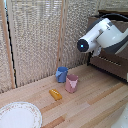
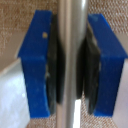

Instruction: Kindly get your arm to the topmost drawer handle. Get a good grip on it, then softly pull to open it.

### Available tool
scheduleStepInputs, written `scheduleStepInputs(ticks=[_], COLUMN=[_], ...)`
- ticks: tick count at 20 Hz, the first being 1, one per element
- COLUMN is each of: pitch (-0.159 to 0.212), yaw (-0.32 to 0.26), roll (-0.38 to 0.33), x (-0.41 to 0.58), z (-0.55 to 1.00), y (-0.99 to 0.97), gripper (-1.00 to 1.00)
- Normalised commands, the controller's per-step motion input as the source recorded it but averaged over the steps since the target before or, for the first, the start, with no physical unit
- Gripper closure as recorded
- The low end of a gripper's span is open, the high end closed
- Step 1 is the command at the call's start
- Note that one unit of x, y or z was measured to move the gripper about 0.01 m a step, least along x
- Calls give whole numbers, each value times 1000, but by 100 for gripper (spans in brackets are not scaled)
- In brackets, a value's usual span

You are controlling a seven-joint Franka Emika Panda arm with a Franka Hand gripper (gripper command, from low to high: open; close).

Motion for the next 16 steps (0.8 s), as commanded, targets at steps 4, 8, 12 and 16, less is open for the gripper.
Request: scheduleStepInputs(ticks=[4,8,12,16], pitch=[10,24,27,-12], yaw=[15,48,8,-6], roll=[-3,0,1,92], x=[87,58,164,150], z=[14,194,35,78], y=[263,0,221,351], gripper=[-100,-100,-100,-100])
